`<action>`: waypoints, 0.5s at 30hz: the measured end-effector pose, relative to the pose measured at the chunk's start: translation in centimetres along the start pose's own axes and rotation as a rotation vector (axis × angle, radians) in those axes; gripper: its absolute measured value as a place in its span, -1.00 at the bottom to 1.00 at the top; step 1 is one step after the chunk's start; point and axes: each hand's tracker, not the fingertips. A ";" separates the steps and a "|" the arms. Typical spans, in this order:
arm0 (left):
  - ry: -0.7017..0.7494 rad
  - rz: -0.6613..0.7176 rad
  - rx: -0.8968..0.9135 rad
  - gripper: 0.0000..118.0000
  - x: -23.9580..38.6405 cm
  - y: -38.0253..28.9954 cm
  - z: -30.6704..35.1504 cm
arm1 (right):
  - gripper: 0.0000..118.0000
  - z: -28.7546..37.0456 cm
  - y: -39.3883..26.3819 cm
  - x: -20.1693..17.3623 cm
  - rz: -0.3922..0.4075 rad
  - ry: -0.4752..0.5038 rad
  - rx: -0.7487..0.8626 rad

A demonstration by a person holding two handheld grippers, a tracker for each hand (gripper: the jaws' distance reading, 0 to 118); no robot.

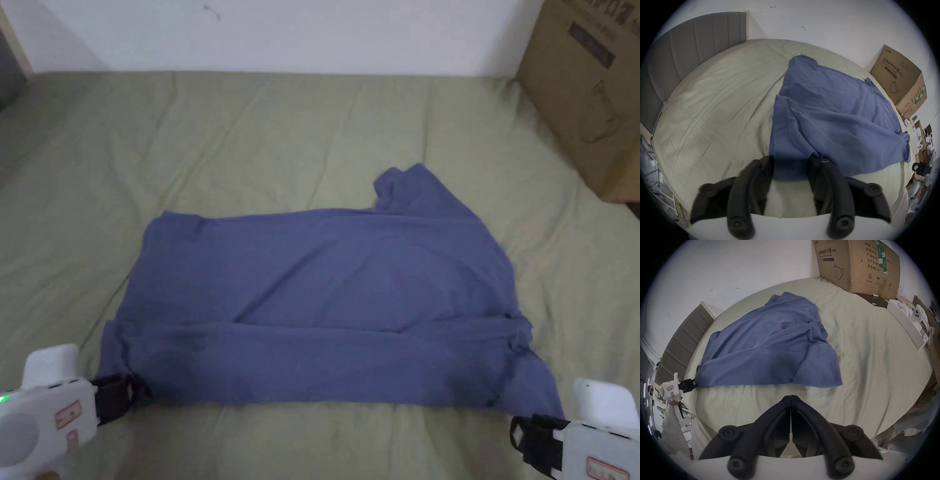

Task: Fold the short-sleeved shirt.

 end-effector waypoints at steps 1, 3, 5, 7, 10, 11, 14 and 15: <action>-0.028 0.013 -0.007 -0.94 -0.2 0.2 -0.2 | -0.99 -0.3 0.0 0.7 -0.002 0.003 0.000; -0.007 0.004 -0.028 -0.95 0.6 0.2 -0.5 | -0.99 -0.5 0.3 0.7 -0.002 -0.001 0.000; 0.003 -0.080 -0.016 -0.95 1.5 0.3 0.0 | -0.99 -0.5 0.4 1.1 -0.005 -0.004 0.004; -0.014 -0.078 -0.022 -0.95 1.7 0.7 0.7 | -0.99 -0.4 1.0 1.3 -0.010 0.006 0.014; -0.017 -0.073 -0.006 -0.95 1.7 0.9 1.9 | -0.10 -0.2 2.3 1.6 0.004 -0.016 0.063; -0.017 -0.078 0.003 -0.95 1.2 1.0 2.3 | 0.50 -0.5 2.9 1.7 0.008 -0.028 0.075; -0.026 -0.086 0.012 -0.95 1.2 1.4 3.1 | 0.84 -3.2 4.3 2.4 0.016 -0.036 0.064; -0.025 -0.098 0.014 -0.95 1.1 1.4 3.2 | 0.84 -4.5 4.7 2.8 0.019 -0.054 0.053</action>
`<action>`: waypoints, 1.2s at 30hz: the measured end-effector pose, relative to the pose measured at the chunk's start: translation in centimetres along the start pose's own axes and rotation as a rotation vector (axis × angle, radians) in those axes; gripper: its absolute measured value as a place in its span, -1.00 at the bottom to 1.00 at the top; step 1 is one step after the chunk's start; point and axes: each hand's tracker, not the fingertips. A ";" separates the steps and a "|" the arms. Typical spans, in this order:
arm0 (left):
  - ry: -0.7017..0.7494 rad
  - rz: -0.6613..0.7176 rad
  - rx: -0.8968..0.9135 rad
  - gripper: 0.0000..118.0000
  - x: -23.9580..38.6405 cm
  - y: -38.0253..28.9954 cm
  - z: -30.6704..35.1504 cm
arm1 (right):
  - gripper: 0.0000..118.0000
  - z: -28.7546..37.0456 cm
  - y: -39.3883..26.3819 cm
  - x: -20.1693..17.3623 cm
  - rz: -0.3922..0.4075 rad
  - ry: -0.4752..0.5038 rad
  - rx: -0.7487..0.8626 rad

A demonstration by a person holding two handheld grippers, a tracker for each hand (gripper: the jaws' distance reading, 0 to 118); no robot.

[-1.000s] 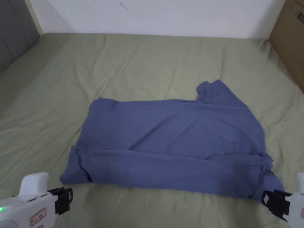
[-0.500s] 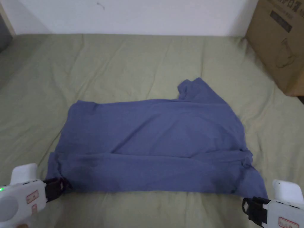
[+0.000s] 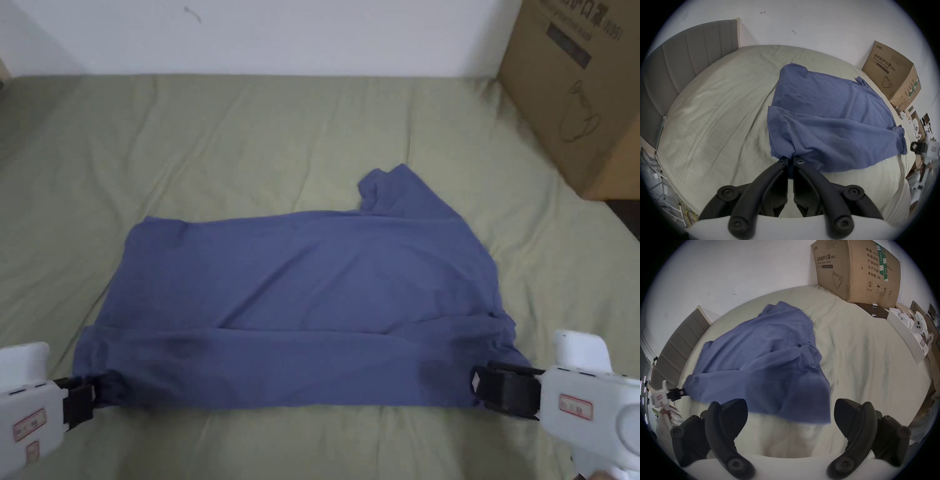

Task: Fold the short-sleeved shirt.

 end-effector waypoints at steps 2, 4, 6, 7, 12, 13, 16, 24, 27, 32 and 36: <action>0.003 -0.018 0.003 -0.95 0.3 0.2 0.2 | 0.83 -2.9 0.2 0.7 -0.019 -0.062 -0.131; 0.002 -0.018 -0.004 -0.95 0.0 0.1 0.0 | 0.46 -4.5 -0.3 1.1 -0.040 -0.006 -0.156; 0.002 -0.020 -0.013 -0.95 0.0 0.2 -0.1 | -0.47 -4.6 -0.7 1.3 -0.047 -0.020 -0.156; 0.005 -0.026 -0.017 -0.95 0.1 0.1 0.0 | -0.73 -3.6 -0.4 0.9 -0.056 0.056 -0.136; 0.001 -0.041 -0.022 -0.95 -1.1 -0.3 1.3 | -0.83 0.0 -0.1 0.1 0.033 0.025 -0.108; -0.005 -0.038 -0.021 -0.95 -1.4 -0.4 1.8 | -0.83 1.1 -0.1 0.5 0.017 0.043 -0.092; 0.001 -0.050 -0.021 -0.95 -1.9 -1.2 3.1 | -0.83 4.2 -0.4 0.6 0.026 0.033 -0.067; 0.070 -0.085 -0.076 -0.94 -3.0 -6.6 6.6 | -0.83 8.1 -9.3 0.2 0.089 -0.002 -0.186; 0.068 -0.055 -0.077 -0.89 -3.5 -8.2 6.4 | -0.80 7.3 -12.3 -0.1 0.056 0.015 -0.191; 0.098 -0.041 -0.015 0.15 -3.2 -7.5 7.4 | 0.64 8.6 -11.3 -0.5 0.048 -0.049 -0.094; 0.053 -0.026 0.036 0.24 -1.8 -5.5 9.1 | 0.62 9.7 -8.0 -1.1 0.056 -0.083 -0.030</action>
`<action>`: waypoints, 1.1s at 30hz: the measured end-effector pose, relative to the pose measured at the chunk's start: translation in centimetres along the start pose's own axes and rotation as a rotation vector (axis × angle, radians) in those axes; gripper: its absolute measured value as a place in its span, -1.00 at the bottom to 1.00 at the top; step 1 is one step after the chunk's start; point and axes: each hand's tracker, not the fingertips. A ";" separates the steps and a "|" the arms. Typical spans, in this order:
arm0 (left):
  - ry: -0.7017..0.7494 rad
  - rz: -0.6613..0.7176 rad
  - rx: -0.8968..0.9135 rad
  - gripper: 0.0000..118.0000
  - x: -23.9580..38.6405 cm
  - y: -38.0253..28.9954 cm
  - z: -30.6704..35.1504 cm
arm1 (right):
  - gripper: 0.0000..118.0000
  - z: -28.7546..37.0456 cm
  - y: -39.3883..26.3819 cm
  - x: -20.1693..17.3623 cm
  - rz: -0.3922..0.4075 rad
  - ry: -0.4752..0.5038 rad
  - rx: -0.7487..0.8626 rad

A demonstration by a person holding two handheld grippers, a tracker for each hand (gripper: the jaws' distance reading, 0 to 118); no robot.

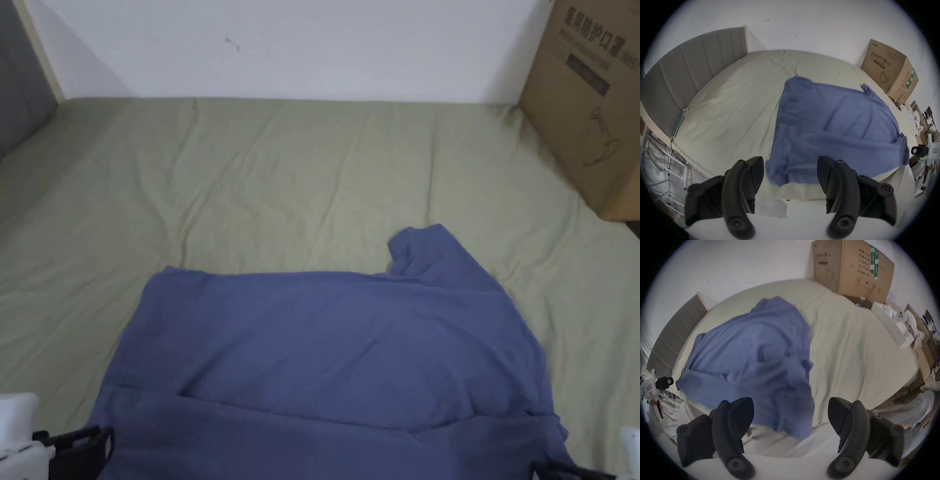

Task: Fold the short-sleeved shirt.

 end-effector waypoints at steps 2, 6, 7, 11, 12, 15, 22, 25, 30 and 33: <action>-0.042 -0.010 0.013 0.06 1.1 1.0 0.1 | 0.25 0.4 1.6 -1.0 0.011 0.021 0.033; -0.066 -0.019 0.030 -1.00 3.6 1.5 -1.5 | -0.95 -1.5 3.1 -2.7 -0.009 0.004 0.039; -0.064 -0.032 0.004 -1.00 4.0 1.6 -2.4 | -0.98 -2.5 3.3 -3.0 -0.038 0.058 0.005; -0.096 -0.023 -0.033 -1.00 4.7 2.0 -5.1 | -0.99 -5.2 5.2 -3.6 -0.054 0.081 0.000; -0.100 -0.022 -0.032 -1.00 5.2 2.4 -5.1 | -0.99 -5.6 6.3 -3.6 -0.058 0.082 0.011; -0.109 -0.037 -0.034 -1.00 5.3 3.8 -6.3 | -0.94 -7.3 10.9 -2.9 -0.097 0.140 0.080; -0.098 -0.025 -0.015 -1.00 4.9 6.9 -8.4 | 0.76 -17.9 23.6 -1.0 -0.071 0.040 0.051; -0.092 -0.014 -0.032 -1.00 4.6 7.3 -9.7 | 0.76 -24.1 25.3 -0.1 -0.079 0.009 -0.102; -0.085 -0.005 -0.048 -1.00 4.4 7.5 -10.8 | 0.37 -25.4 25.2 -0.1 0.020 -0.035 -0.203; -0.097 0.032 -0.032 -0.82 4.3 8.0 -10.9 | -0.94 -23.7 25.7 -0.1 0.056 0.008 -0.164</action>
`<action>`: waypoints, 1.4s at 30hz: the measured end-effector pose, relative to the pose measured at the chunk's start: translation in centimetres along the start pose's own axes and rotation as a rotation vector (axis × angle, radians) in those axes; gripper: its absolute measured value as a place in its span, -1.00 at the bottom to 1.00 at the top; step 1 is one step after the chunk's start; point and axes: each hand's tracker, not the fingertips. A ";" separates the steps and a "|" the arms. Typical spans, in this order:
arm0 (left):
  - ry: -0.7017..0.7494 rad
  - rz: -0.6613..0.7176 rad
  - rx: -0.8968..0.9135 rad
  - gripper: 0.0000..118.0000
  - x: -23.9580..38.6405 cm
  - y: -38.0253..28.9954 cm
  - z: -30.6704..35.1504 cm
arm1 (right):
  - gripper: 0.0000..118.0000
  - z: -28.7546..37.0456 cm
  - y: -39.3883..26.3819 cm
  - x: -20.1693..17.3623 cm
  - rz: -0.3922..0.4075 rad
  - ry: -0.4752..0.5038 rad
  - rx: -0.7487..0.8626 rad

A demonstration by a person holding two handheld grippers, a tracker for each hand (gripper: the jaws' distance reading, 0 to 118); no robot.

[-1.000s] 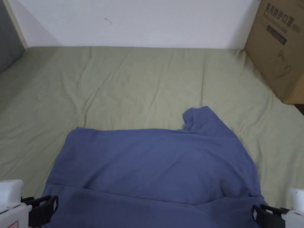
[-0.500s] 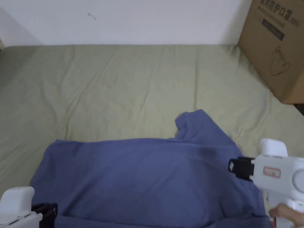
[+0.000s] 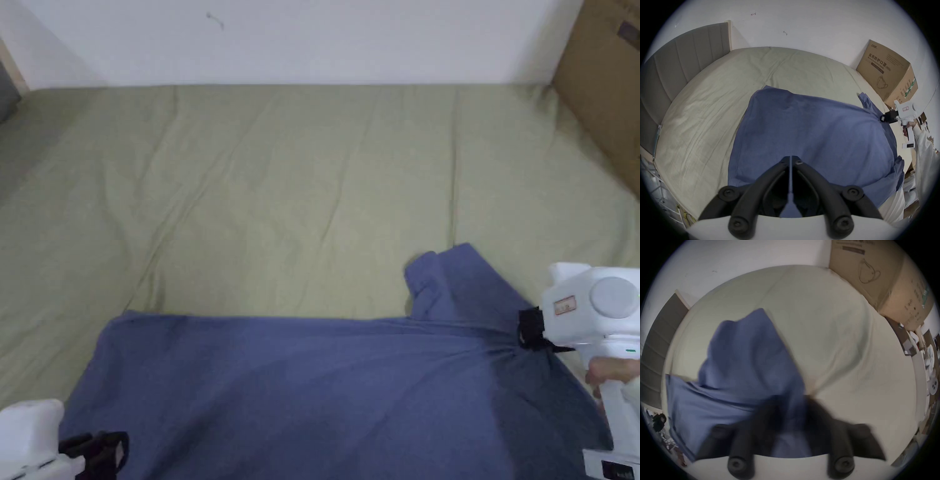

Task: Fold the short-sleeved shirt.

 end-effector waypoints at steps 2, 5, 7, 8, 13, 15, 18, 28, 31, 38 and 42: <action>0.005 0.014 0.003 -0.32 -0.1 0.9 -0.1 | -0.94 0.5 0.2 -0.2 -0.087 0.075 -0.015; 0.012 0.015 0.014 0.50 -0.3 3.0 -0.7 | -0.94 1.0 0.3 -1.1 -0.015 0.032 0.009; 0.019 0.021 0.012 0.54 -0.8 5.1 -2.0 | -0.94 1.4 0.3 -0.8 -0.023 0.022 0.010; 0.019 0.020 0.019 0.55 -1.1 6.2 -2.8 | -0.94 1.5 0.4 -0.8 -0.035 0.025 0.013; 0.071 0.022 0.017 0.58 -2.4 12.0 -8.8 | -0.94 1.6 0.4 -1.0 -0.055 0.035 0.023; 0.077 0.015 -0.004 0.58 -2.7 13.5 -11.9 | -0.94 1.4 0.2 -1.1 -0.045 0.025 0.020; 0.114 -0.020 -0.153 0.44 -3.1 13.7 -16.7 | -0.94 0.8 0.0 -1.4 -0.056 0.028 0.014; 0.090 -0.027 -0.123 -0.97 -1.6 14.7 -13.9 | -0.94 2.9 0.0 -2.7 -0.044 0.034 0.047; 0.052 -0.069 -0.078 -0.97 -1.3 15.1 -10.7 | -0.94 5.8 0.3 -2.4 -0.041 0.057 0.089; 0.017 -0.171 0.080 -0.97 -0.5 13.4 0.9 | -0.94 15.4 -3.4 -2.2 0.010 0.086 0.209; 0.007 -0.200 0.114 -0.97 -0.8 9.5 6.7 | -0.95 20.3 -8.9 -1.9 0.017 0.092 0.242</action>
